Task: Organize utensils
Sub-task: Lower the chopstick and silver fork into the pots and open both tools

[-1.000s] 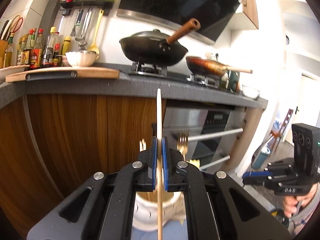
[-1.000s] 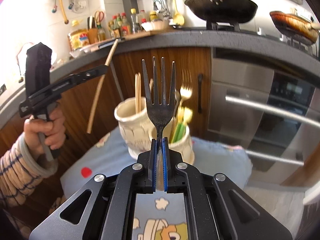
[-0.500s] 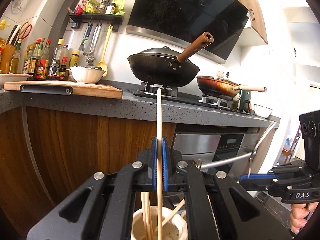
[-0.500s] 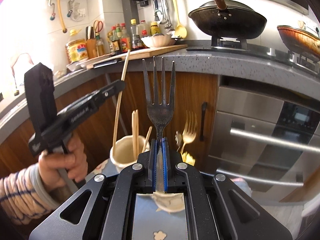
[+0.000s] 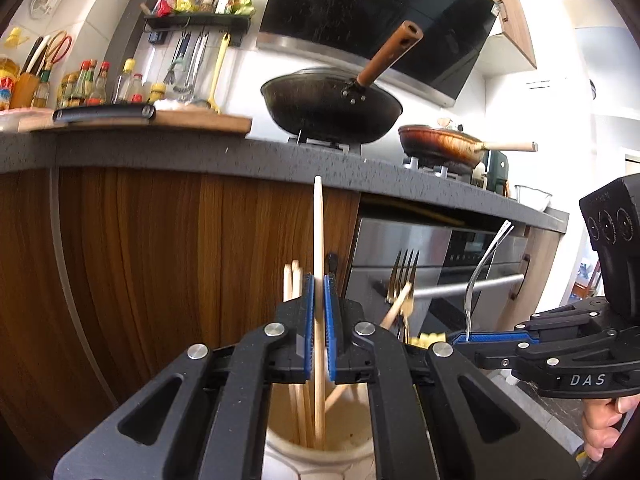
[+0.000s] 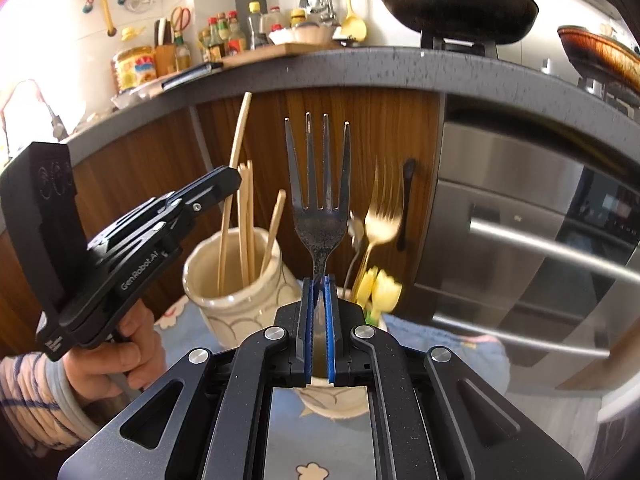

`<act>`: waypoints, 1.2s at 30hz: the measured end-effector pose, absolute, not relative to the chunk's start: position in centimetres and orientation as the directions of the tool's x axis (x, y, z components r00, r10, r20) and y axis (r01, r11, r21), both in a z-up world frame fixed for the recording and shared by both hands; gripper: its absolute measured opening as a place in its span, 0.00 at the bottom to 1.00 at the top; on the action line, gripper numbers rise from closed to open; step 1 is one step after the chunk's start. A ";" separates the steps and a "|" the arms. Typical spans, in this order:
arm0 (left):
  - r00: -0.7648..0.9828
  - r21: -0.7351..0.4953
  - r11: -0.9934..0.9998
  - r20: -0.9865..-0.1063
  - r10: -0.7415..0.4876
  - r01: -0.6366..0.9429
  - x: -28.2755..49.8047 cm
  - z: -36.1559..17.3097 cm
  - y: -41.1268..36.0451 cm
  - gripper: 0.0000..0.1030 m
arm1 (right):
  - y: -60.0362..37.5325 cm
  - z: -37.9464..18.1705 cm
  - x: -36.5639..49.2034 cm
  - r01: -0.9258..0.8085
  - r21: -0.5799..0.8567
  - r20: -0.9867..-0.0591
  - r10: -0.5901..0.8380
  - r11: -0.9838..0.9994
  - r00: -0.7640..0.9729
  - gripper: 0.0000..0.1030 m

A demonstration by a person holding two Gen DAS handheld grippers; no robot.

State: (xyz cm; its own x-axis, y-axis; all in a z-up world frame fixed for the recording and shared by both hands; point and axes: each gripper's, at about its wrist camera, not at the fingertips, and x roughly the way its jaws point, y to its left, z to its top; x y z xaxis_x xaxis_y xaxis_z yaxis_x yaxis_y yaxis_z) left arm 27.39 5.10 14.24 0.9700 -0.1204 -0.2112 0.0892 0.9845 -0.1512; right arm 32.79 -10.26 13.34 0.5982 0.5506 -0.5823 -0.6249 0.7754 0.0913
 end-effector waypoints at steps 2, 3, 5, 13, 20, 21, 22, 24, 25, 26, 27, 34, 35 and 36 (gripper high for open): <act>0.966 -0.159 0.984 -0.228 -0.120 0.085 27.5 13.7 5.3 0.05 | -10.1 12.6 32.9 -0.622 0.098 -0.598 0.546 0.777 0.587 0.06; 0.963 -0.159 0.984 -0.243 -0.119 0.082 27.5 13.4 5.4 0.05 | -10.0 12.3 33.0 -0.621 0.098 -0.604 0.542 0.778 0.584 0.06; 0.959 -0.157 0.984 -0.258 -0.120 0.081 27.6 13.0 5.3 0.05 | -9.8 11.7 33.2 -0.617 0.103 -0.614 0.538 0.780 0.577 0.06; 0.939 -0.123 0.989 -0.325 -0.114 0.078 28.0 11.9 5.1 0.05 | -9.4 10.0 34.3 -0.600 0.124 -0.650 0.522 0.790 0.552 0.06; 0.931 -0.113 0.990 -0.345 -0.117 0.083 28.2 11.7 4.9 0.05 | -9.2 9.3 35.1 -0.581 0.148 -0.655 0.519 0.800 0.549 0.06; 0.930 -0.115 0.990 -0.348 -0.120 0.084 28.2 11.7 4.9 0.05 | -9.2 9.3 35.2 -0.578 0.150 -0.654 0.519 0.802 0.551 0.06; 0.929 -0.116 0.990 -0.349 -0.121 0.085 28.2 11.7 4.9 0.05 | -9.3 9.3 35.3 -0.575 0.151 -0.653 0.518 0.804 0.552 0.06; 0.930 -0.117 0.989 -0.347 -0.122 0.087 28.1 11.9 4.9 0.05 | -9.2 9.2 35.4 -0.570 0.153 -0.652 0.516 0.807 0.556 0.06; 0.930 -0.117 0.989 -0.347 -0.125 0.089 28.1 11.9 4.9 0.05 | -9.2 9.2 35.4 -0.568 0.152 -0.651 0.515 0.809 0.558 0.06; 0.930 -0.116 0.989 -0.346 -0.127 0.092 28.0 12.0 4.9 0.05 | -9.1 9.2 35.4 -0.567 0.149 -0.650 0.513 0.810 0.561 0.06; 0.931 -0.114 0.989 -0.342 -0.131 0.097 27.7 12.1 4.8 0.05 | -9.2 9.2 35.4 -0.567 0.149 -0.649 0.512 0.810 0.562 0.06; 0.935 -0.115 0.986 -0.321 -0.150 0.119 26.2 12.7 4.4 0.12 | -9.5 9.3 34.7 -0.568 0.145 -0.626 0.520 0.810 0.582 0.12; 0.936 -0.115 0.986 -0.319 -0.150 0.119 25.9 12.7 4.4 0.17 | -9.5 9.4 34.6 -0.569 0.141 -0.625 0.519 0.810 0.583 0.12; 0.936 -0.118 0.986 -0.317 -0.152 0.121 25.7 12.7 4.4 0.18 | -9.5 9.5 34.5 -0.569 0.137 -0.623 0.517 0.811 0.587 0.12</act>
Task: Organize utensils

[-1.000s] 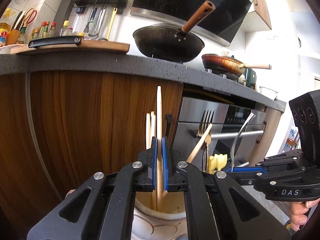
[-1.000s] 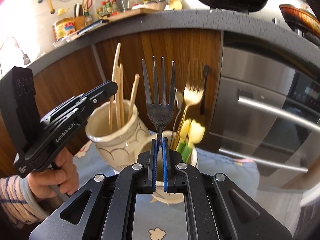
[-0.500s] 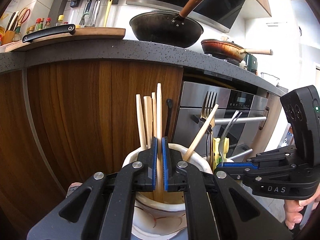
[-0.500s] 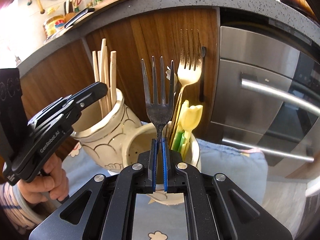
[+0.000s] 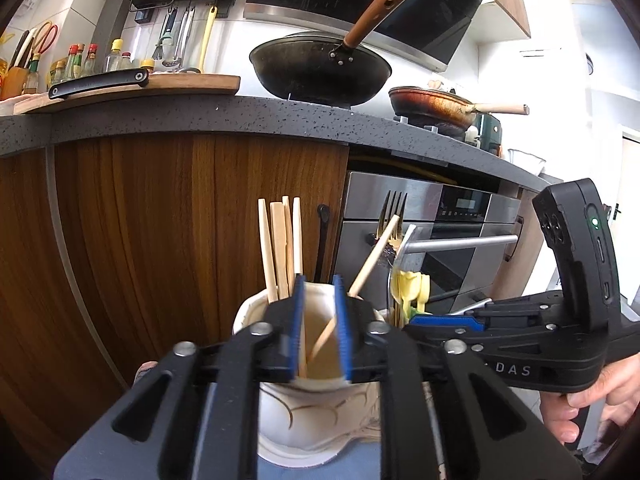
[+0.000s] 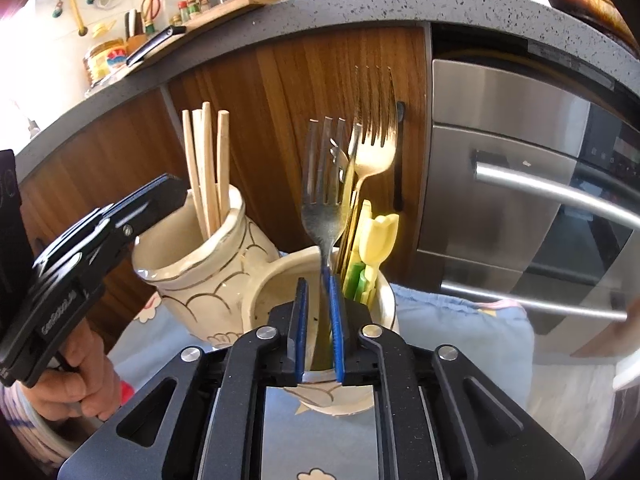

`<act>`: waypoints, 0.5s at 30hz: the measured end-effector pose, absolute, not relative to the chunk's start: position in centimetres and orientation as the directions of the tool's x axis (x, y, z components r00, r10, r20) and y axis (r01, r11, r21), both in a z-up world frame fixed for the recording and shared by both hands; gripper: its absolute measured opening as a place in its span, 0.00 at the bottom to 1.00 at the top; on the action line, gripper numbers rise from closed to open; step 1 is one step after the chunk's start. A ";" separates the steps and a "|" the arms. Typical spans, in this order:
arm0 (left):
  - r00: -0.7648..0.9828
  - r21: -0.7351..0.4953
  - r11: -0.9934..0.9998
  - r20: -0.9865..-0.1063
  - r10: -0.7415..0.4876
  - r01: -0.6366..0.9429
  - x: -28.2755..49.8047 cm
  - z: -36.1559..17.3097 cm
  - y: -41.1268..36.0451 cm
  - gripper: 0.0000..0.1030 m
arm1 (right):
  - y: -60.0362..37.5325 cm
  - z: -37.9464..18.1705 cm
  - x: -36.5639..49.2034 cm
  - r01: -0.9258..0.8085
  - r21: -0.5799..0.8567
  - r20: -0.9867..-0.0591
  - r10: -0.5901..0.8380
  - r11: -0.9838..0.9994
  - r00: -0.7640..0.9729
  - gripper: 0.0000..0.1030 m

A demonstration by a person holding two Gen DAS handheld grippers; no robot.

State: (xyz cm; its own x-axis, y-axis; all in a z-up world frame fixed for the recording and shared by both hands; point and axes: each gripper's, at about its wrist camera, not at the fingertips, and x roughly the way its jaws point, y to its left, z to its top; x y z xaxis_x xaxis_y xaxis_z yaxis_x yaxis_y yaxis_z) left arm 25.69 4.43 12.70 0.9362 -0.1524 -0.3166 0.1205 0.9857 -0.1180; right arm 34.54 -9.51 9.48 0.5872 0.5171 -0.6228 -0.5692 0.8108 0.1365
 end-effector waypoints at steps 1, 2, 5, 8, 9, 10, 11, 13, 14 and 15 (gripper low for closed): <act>0.936 -0.119 0.985 -0.316 -0.154 0.122 25.5 12.7 4.4 0.20 | -9.5 9.6 34.4 -0.568 0.134 -0.621 0.516 0.812 0.590 0.12; 0.936 -0.118 0.985 -0.315 -0.155 0.124 25.4 12.7 4.4 0.23 | -9.6 9.7 34.3 -0.567 0.133 -0.618 0.515 0.813 0.594 0.12; 0.938 -0.117 0.985 -0.309 -0.157 0.127 24.7 12.7 4.4 0.30 | -9.8 10.0 33.9 -0.566 0.136 -0.604 0.521 0.813 0.603 0.14; 0.947 -0.097 0.988 -0.286 -0.146 0.123 23.5 12.8 4.3 0.43 | -10.4 10.7 32.6 -0.573 0.133 -0.568 0.536 0.809 0.624 0.22; 0.948 -0.092 0.988 -0.281 -0.147 0.125 23.2 12.8 4.3 0.44 | -10.8 10.9 31.9 -0.576 0.133 -0.550 0.543 0.807 0.635 0.23; 0.950 -0.085 0.988 -0.277 -0.145 0.126 22.9 12.7 4.2 0.48 | -11.2 11.2 31.2 -0.573 0.130 -0.528 0.545 0.809 0.651 0.25; 0.952 -0.079 0.989 -0.271 -0.141 0.124 22.5 12.7 4.2 0.52 | -11.6 11.4 30.4 -0.570 0.128 -0.504 0.548 0.812 0.668 0.27; 0.954 -0.083 0.989 -0.264 -0.139 0.121 22.0 12.5 4.4 0.55 | -12.4 11.6 29.2 -0.567 0.131 -0.462 0.556 0.813 0.691 0.31; 0.955 -0.087 0.989 -0.263 -0.137 0.118 21.7 12.3 4.5 0.57 | -12.8 11.6 28.5 -0.563 0.132 -0.439 0.557 0.816 0.704 0.35; 0.956 -0.089 0.989 -0.262 -0.134 0.114 21.5 12.2 4.6 0.59 | -13.3 11.5 27.7 -0.558 0.130 -0.412 0.556 0.820 0.722 0.37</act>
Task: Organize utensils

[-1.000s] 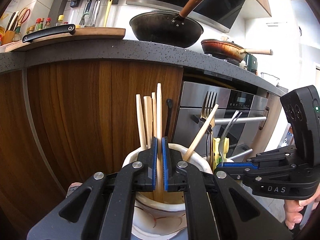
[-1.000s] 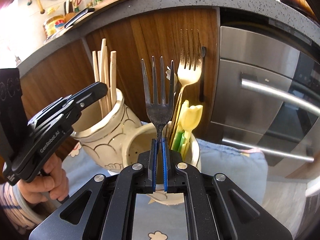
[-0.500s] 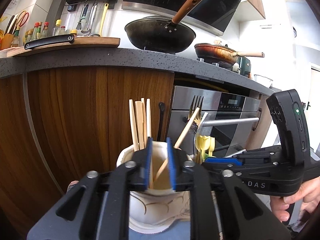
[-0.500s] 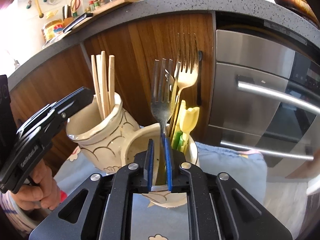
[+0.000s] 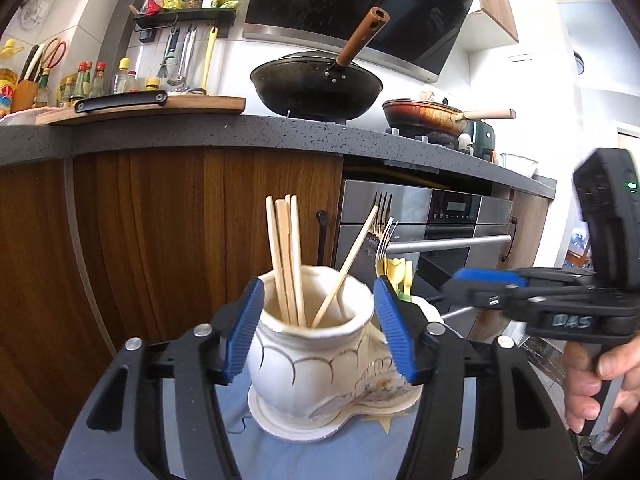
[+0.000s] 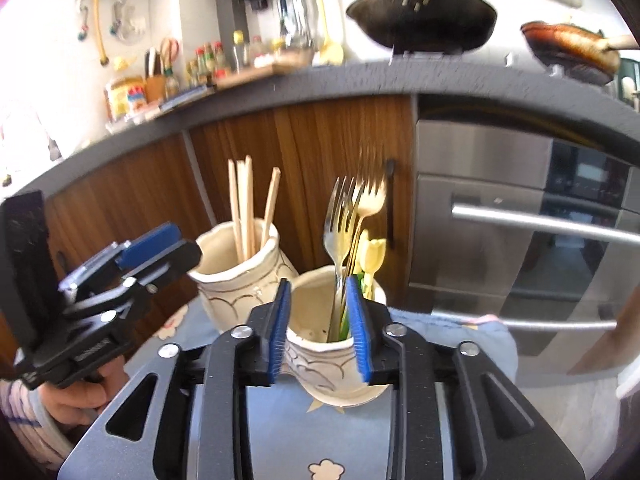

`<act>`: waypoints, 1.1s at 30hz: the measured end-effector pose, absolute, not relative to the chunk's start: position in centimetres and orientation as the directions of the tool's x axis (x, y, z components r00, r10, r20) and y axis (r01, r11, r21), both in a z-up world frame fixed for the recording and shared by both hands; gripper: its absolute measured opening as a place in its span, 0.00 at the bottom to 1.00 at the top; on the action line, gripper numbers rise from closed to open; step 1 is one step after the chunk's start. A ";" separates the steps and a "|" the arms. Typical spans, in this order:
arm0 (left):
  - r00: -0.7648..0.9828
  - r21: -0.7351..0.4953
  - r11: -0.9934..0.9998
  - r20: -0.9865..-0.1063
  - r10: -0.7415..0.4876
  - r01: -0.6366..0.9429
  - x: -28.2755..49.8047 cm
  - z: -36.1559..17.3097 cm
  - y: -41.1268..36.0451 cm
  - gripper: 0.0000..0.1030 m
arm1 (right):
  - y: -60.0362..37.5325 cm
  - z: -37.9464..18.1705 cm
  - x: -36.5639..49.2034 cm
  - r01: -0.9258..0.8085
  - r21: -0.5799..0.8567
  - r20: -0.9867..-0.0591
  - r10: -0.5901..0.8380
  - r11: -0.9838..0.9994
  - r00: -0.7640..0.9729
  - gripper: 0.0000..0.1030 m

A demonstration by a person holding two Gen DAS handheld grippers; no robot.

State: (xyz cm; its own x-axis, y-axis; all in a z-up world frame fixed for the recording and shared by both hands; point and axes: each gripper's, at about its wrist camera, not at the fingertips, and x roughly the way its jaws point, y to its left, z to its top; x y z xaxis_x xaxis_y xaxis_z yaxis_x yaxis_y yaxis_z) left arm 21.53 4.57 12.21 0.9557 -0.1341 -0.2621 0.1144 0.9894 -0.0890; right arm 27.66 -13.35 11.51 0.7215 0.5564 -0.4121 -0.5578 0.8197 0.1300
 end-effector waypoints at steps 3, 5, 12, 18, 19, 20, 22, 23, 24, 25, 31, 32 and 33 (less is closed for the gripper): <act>0.960 -0.093 0.991 -0.253 -0.119 0.098 20.7 11.7 4.9 0.69 | -14.6 11.0 25.8 -0.537 0.126 -0.344 0.545 0.834 0.765 0.56; 0.963 -0.092 0.992 -0.247 -0.105 0.085 20.4 11.5 5.1 0.79 | -15.2 10.4 24.8 -0.530 0.139 -0.308 0.545 0.837 0.780 0.66; 0.975 -0.115 0.993 -0.211 -0.065 0.041 18.5 10.6 5.7 0.95 | -16.9 7.8 22.1 -0.500 0.167 -0.191 0.525 0.850 0.829 0.85; 0.977 -0.124 0.992 -0.208 -0.038 0.013 17.3 9.6 5.6 0.95 | -17.4 6.4 20.3 -0.473 0.154 -0.106 0.491 0.867 0.865 0.93; 0.978 -0.125 0.992 -0.208 -0.035 0.009 17.0 9.5 5.5 0.95 | -17.4 6.3 20.2 -0.470 0.144 -0.100 0.486 0.871 0.868 0.94; 0.978 -0.122 0.992 -0.207 -0.031 0.006 16.8 9.3 5.4 0.95 | -17.3 6.2 20.0 -0.468 0.137 -0.095 0.481 0.873 0.871 0.94; 0.978 -0.111 0.994 -0.205 -0.025 0.002 16.2 8.9 5.2 0.95 | -17.1 6.0 19.7 -0.460 0.119 -0.082 0.470 0.880 0.879 0.94; 0.979 -0.110 0.994 -0.204 -0.018 -0.005 15.9 8.7 5.1 0.95 | -17.1 5.8 19.6 -0.453 0.117 -0.074 0.463 0.884 0.883 0.95; 0.979 -0.111 0.994 -0.202 -0.013 -0.010 15.7 8.5 5.1 0.95 | -17.1 5.7 19.4 -0.449 0.118 -0.066 0.458 0.886 0.886 0.95; 0.980 -0.115 0.993 -0.197 -0.009 -0.014 15.5 8.4 5.0 0.95 | -17.1 5.6 19.3 -0.447 0.120 -0.059 0.456 0.886 0.888 0.95; 0.982 -0.097 0.995 -0.188 -0.013 -0.005 15.0 7.6 4.3 0.95 | -16.6 5.3 18.9 -0.455 0.094 -0.045 0.460 0.886 0.887 0.95; 0.982 -0.091 0.996 -0.188 -0.011 -0.006 15.0 7.6 4.2 0.95 | -16.6 5.3 18.8 -0.458 0.091 -0.045 0.463 0.885 0.885 0.95; 0.982 -0.087 0.996 -0.189 -0.007 -0.009 15.0 7.5 4.1 0.95 | -16.5 5.3 18.8 -0.459 0.090 -0.045 0.464 0.884 0.885 0.95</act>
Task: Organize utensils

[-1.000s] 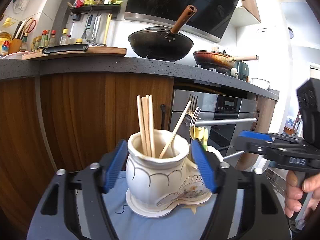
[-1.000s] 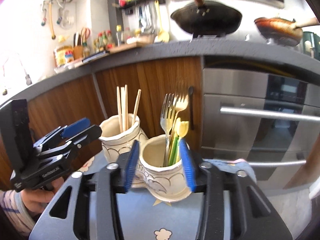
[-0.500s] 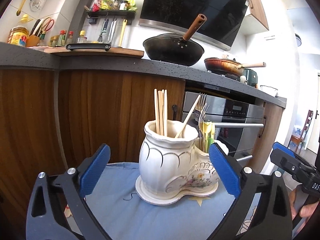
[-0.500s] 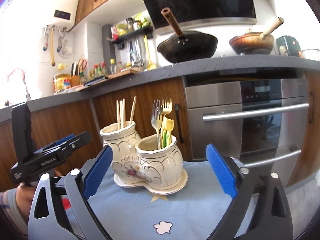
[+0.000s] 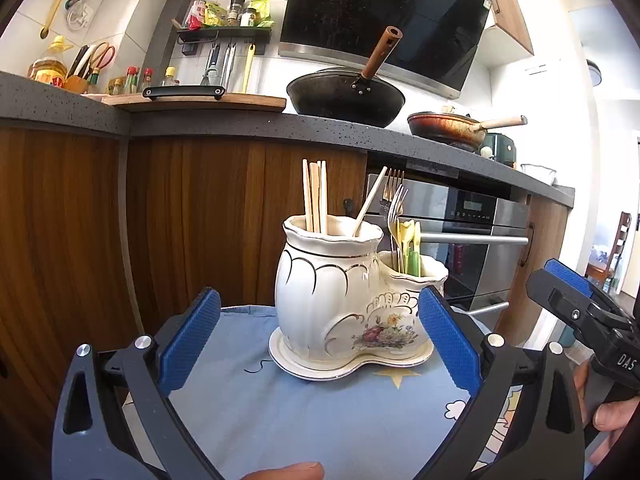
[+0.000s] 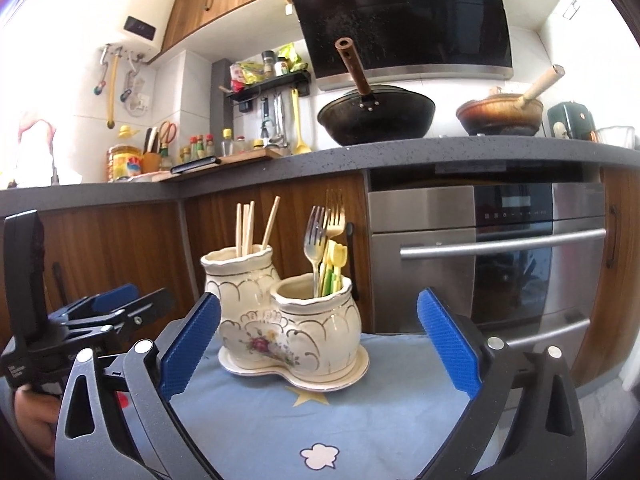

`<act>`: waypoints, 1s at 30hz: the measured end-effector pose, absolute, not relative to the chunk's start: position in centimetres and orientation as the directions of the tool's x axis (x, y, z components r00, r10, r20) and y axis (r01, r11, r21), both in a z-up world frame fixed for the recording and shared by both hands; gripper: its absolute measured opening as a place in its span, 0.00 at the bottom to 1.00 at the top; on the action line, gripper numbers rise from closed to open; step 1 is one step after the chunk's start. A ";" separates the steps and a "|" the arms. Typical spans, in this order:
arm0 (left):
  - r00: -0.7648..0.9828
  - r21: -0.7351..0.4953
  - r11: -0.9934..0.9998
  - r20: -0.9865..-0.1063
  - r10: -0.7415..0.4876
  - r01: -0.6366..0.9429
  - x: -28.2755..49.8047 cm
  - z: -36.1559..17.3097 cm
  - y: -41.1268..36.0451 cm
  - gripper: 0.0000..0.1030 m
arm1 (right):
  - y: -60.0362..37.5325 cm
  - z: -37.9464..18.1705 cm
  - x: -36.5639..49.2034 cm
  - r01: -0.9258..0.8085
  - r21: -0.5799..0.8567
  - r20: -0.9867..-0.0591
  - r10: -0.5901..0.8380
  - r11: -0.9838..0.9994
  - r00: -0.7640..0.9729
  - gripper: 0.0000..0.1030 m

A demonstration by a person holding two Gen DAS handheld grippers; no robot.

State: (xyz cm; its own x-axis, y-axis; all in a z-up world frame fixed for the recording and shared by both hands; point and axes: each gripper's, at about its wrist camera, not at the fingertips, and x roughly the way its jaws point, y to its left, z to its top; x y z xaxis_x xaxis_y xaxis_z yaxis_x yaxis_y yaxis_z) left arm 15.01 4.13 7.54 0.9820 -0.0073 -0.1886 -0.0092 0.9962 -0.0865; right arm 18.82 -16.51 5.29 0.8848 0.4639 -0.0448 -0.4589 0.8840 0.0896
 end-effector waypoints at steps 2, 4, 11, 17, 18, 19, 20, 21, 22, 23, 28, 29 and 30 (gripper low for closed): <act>0.982 -0.076 0.997 -0.189 0.004 -0.019 14.9 7.5 3.9 0.95 | -16.5 5.3 18.7 -0.458 0.090 -0.041 0.462 0.885 0.886 0.95; 0.981 -0.071 0.997 -0.193 0.014 -0.028 14.9 7.5 3.9 0.95 | -16.7 5.3 18.7 -0.456 0.099 -0.039 0.462 0.884 0.886 0.95; 0.978 -0.040 0.998 -0.204 0.047 -0.056 14.9 7.4 3.4 0.95 | -16.8 5.1 19.0 -0.463 0.134 -0.064 0.474 0.876 0.878 0.95; 0.977 -0.050 0.997 -0.207 0.053 -0.065 14.9 7.4 3.6 0.95 | -16.6 5.2 18.4 -0.468 0.116 -0.044 0.476 0.876 0.879 0.95; 0.977 -0.051 0.997 -0.208 0.054 -0.066 14.9 7.4 3.6 0.95 | -16.5 5.2 18.3 -0.468 0.112 -0.043 0.475 0.877 0.879 0.95; 0.977 -0.051 0.997 -0.208 0.054 -0.066 14.9 7.4 3.6 0.95 | -16.5 5.2 18.3 -0.468 0.109 -0.042 0.474 0.877 0.879 0.95; 0.977 -0.050 0.997 -0.207 0.054 -0.066 14.9 7.4 3.6 0.95 | -16.4 5.2 18.2 -0.469 0.106 -0.041 0.476 0.877 0.879 0.95; 0.977 -0.049 0.997 -0.207 0.054 -0.065 14.9 7.4 3.5 0.95 | -16.4 5.2 18.2 -0.470 0.104 -0.040 0.476 0.877 0.879 0.95; 0.977 -0.049 0.997 -0.206 0.054 -0.065 14.9 7.4 3.6 0.95 | -16.4 5.2 18.1 -0.470 0.103 -0.039 0.476 0.877 0.879 0.95; 0.977 -0.048 0.997 -0.206 0.054 -0.065 14.9 7.4 3.6 0.95 | -16.4 5.3 18.1 -0.470 0.102 -0.038 0.475 0.877 0.879 0.95; 0.976 -0.047 0.997 -0.209 0.054 -0.065 15.0 7.3 3.6 0.95 | -16.3 5.2 18.1 -0.469 0.101 -0.041 0.475 0.877 0.879 0.95; 0.976 -0.047 0.997 -0.209 0.054 -0.065 15.0 7.3 3.6 0.95 | -16.3 5.2 18.1 -0.469 0.101 -0.040 0.475 0.877 0.879 0.95; 0.976 -0.046 0.997 -0.209 0.054 -0.065 15.0 7.3 3.6 0.95 | -16.3 5.3 18.0 -0.470 0.100 -0.038 0.475 0.877 0.879 0.95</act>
